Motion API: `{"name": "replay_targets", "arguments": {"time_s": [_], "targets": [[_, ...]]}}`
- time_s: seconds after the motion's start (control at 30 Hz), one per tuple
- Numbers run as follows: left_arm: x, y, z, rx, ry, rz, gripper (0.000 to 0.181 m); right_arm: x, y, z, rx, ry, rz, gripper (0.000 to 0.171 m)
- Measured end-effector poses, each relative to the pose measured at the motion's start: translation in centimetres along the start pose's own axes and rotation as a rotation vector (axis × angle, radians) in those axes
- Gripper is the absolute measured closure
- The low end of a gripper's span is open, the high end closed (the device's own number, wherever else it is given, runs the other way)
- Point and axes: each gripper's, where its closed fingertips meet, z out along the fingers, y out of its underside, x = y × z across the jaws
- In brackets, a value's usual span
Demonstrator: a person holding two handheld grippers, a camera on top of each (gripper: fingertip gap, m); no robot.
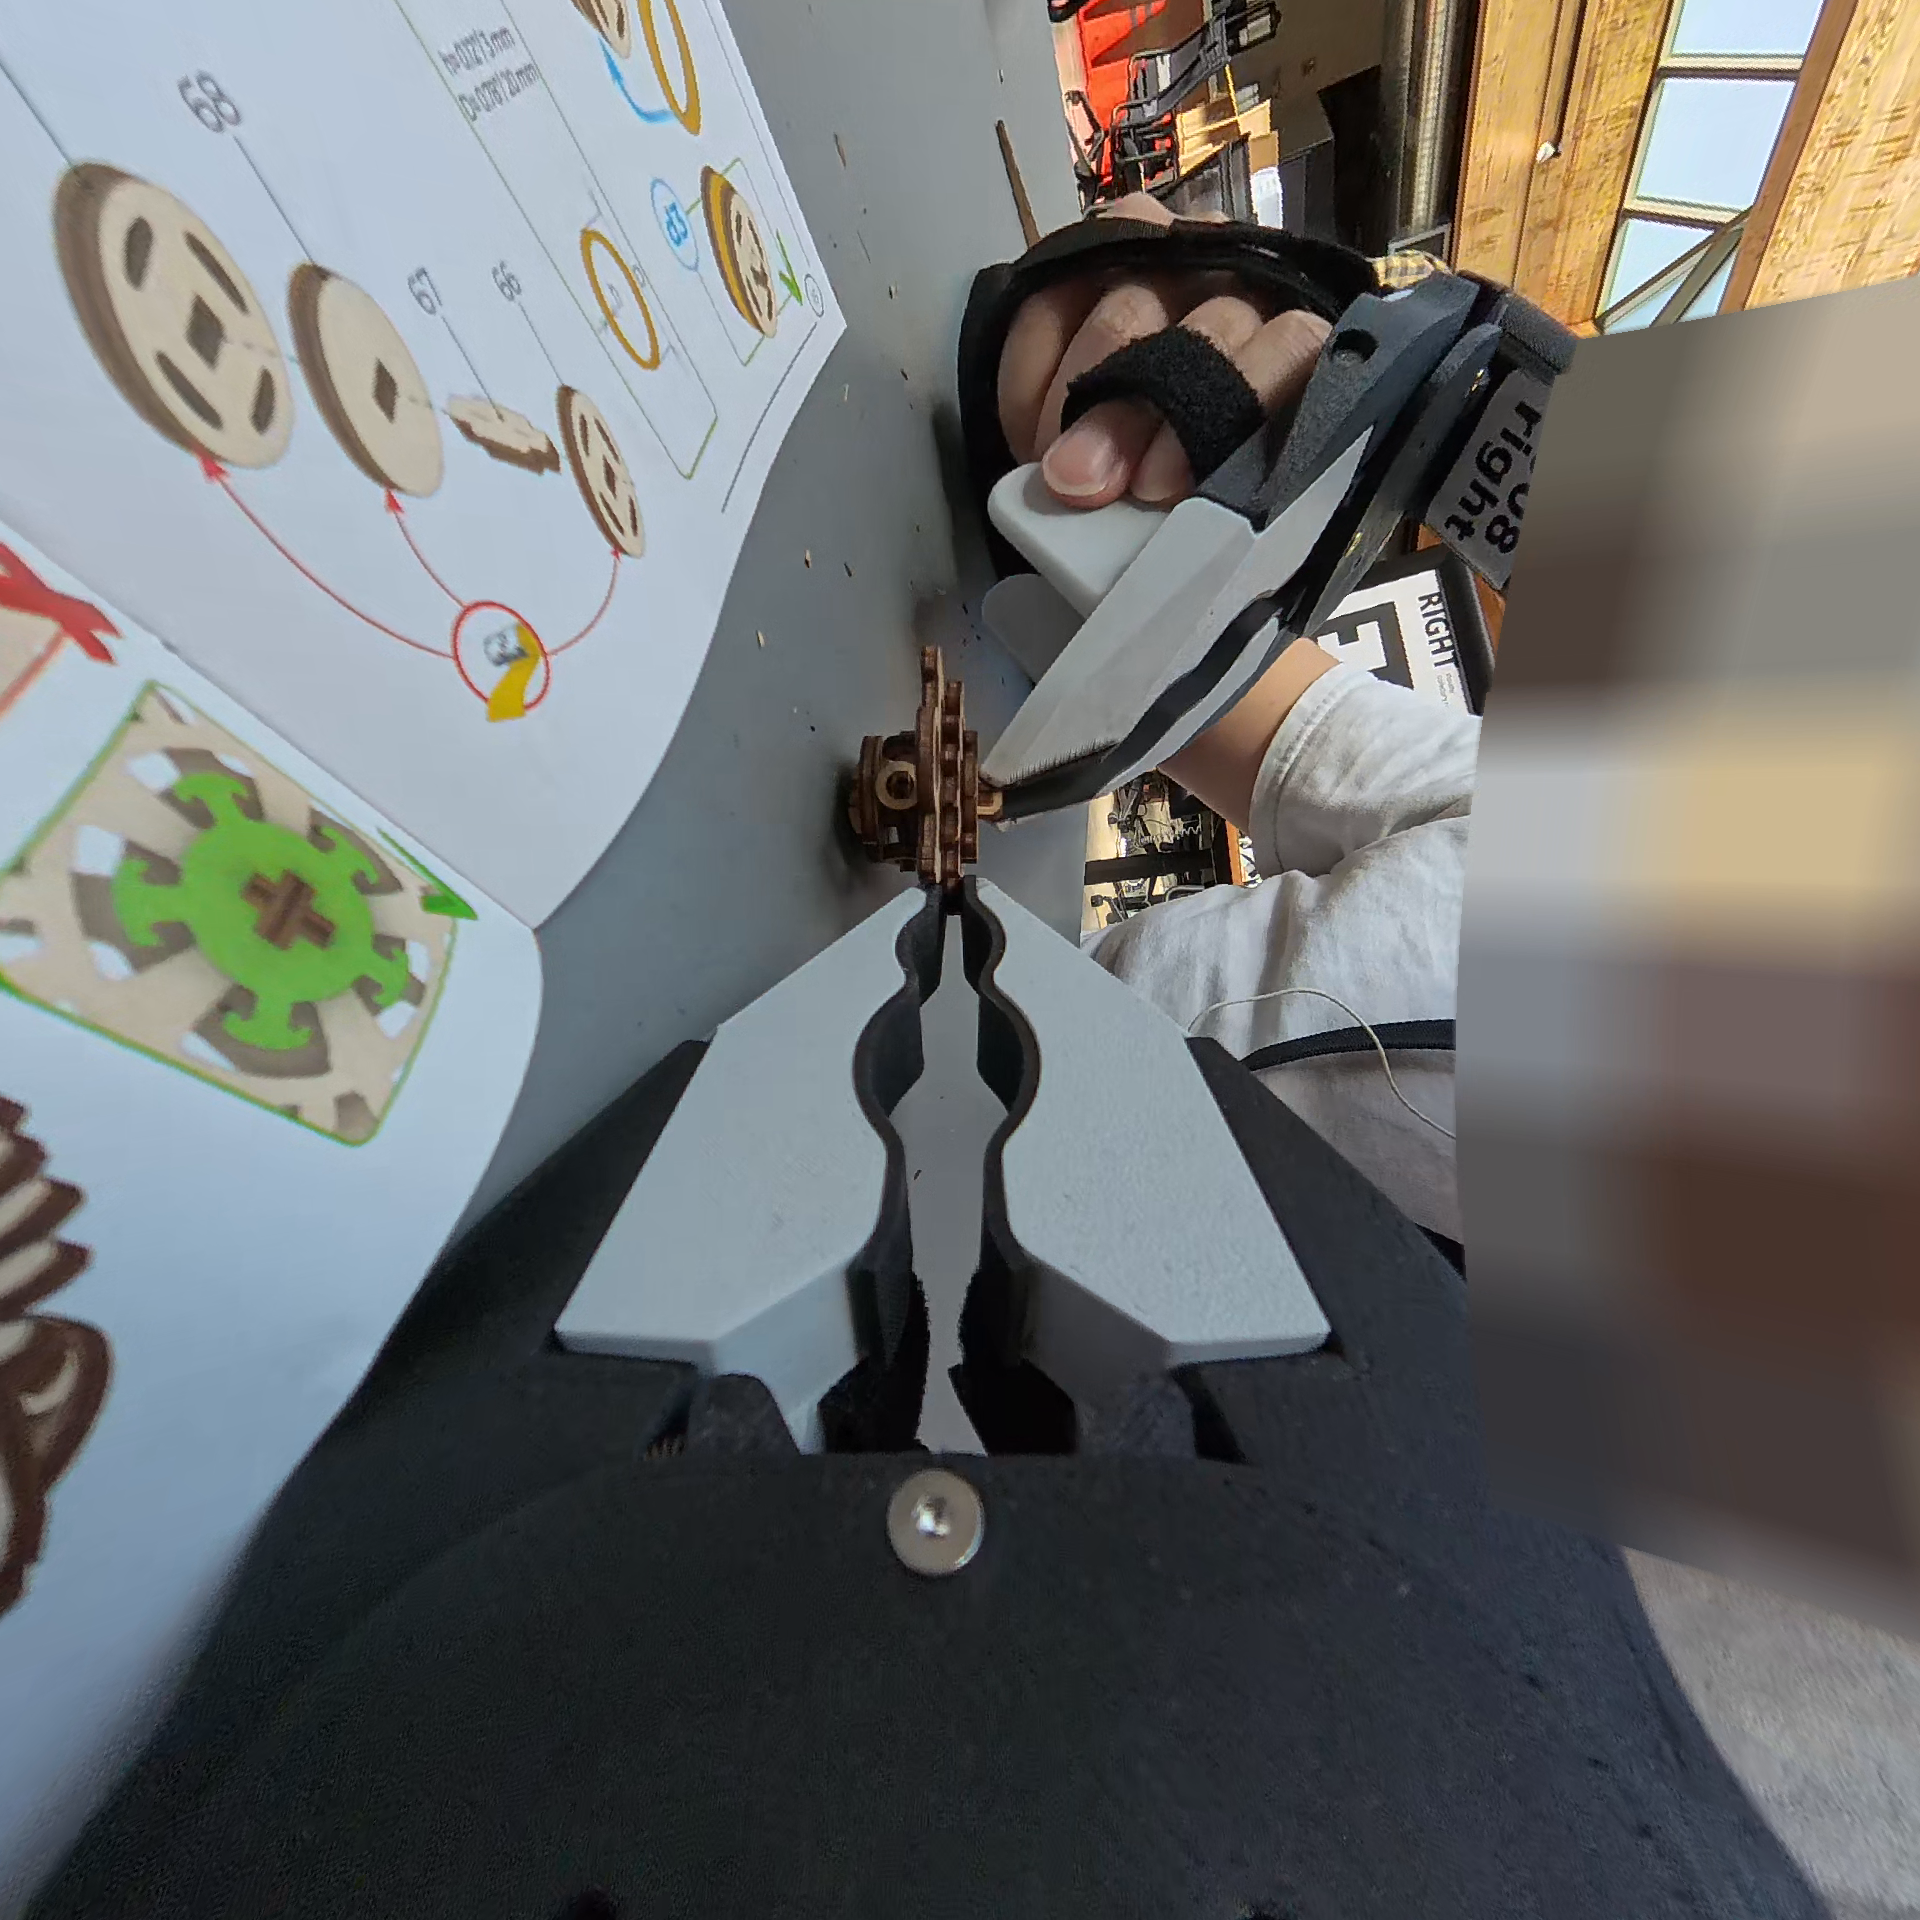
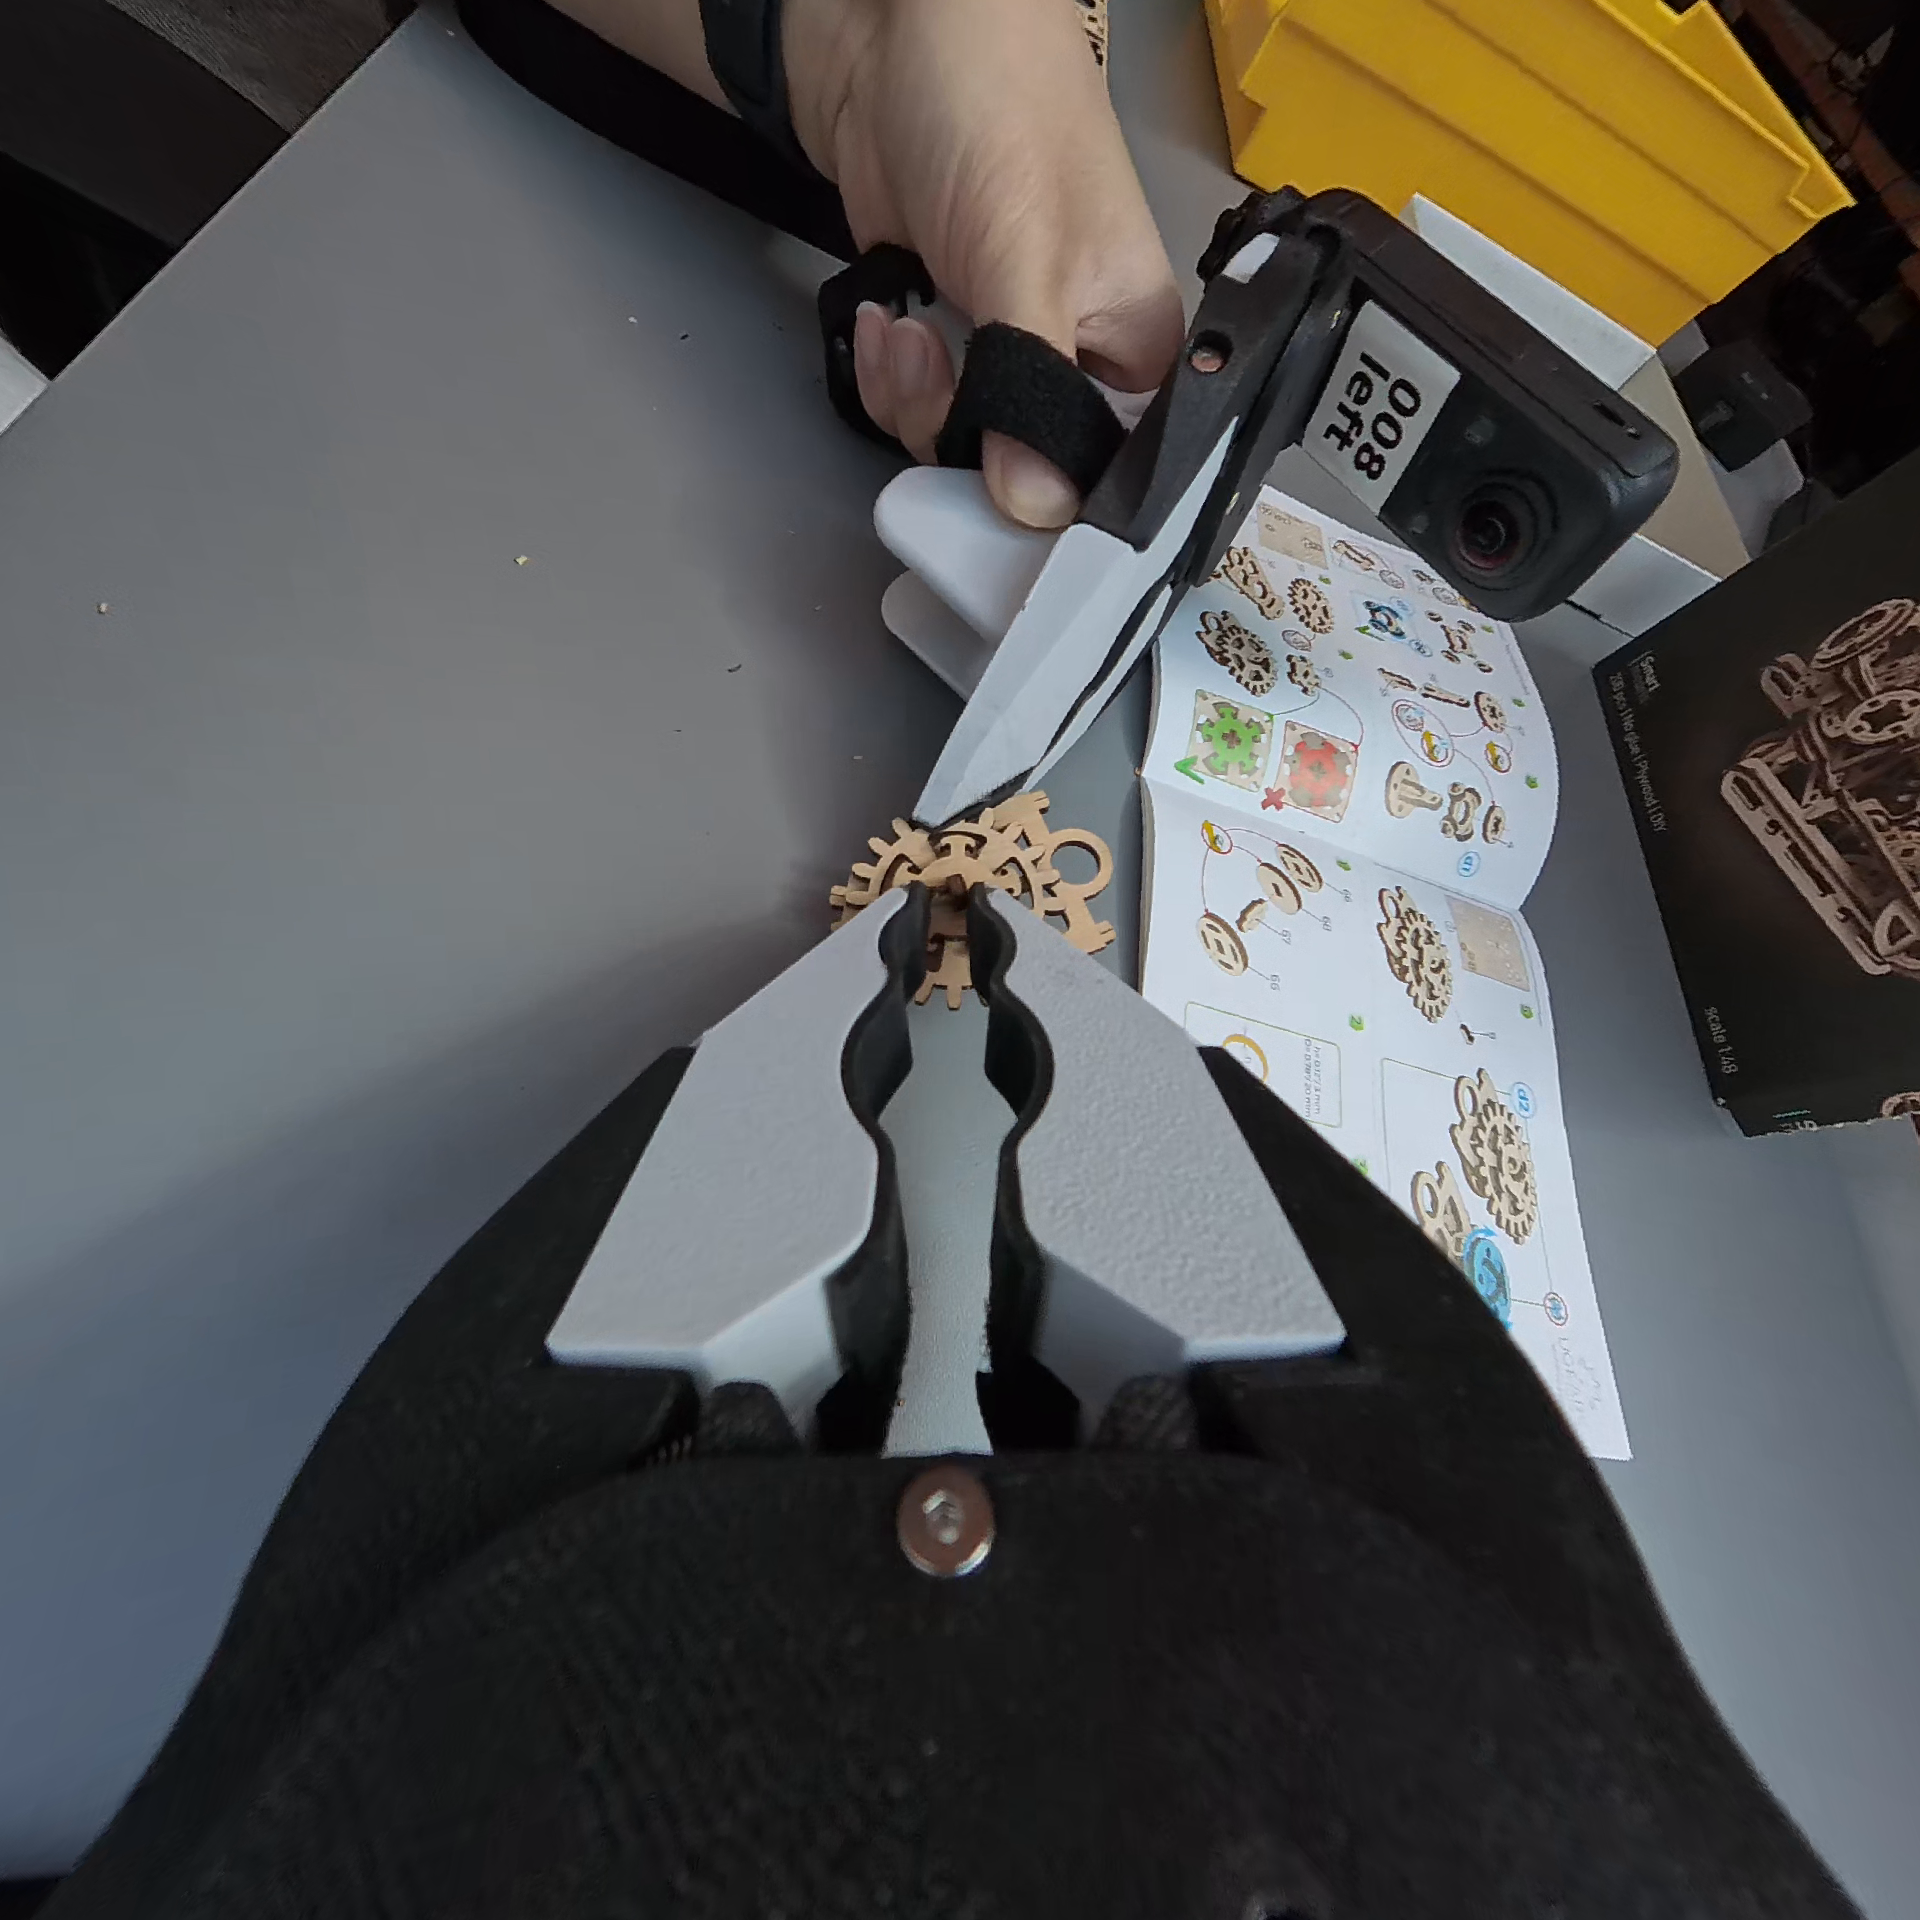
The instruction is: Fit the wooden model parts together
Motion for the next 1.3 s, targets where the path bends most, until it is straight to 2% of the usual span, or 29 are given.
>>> {"name": "replay_targets", "arguments": {"time_s": [0.73,0.97,1.17,1.3], "targets": [[-0.06,0.29,0.07,-0.023,-0.008,0.014,0.18,-0.1,0.0,0.17,-0.011,0.021,-0.032,0.166],[0.13,0.11,0.04,-0.013,0.011,0.002,0.18,0.13,-0.32,0.12,-0.024,0.097,-0.192,0.159],[0.25,0.2,0.14,-0.024,0.019,0.004,0.18,0.01,-0.36,0.03,-0.013,0.027,-0.157,0.165],[0.2,0.3,0.19,-0.033,0.013,0.009,0.18,-0.2,-0.26,0.13,-0.043,-0.003,-0.223,0.165]]}}
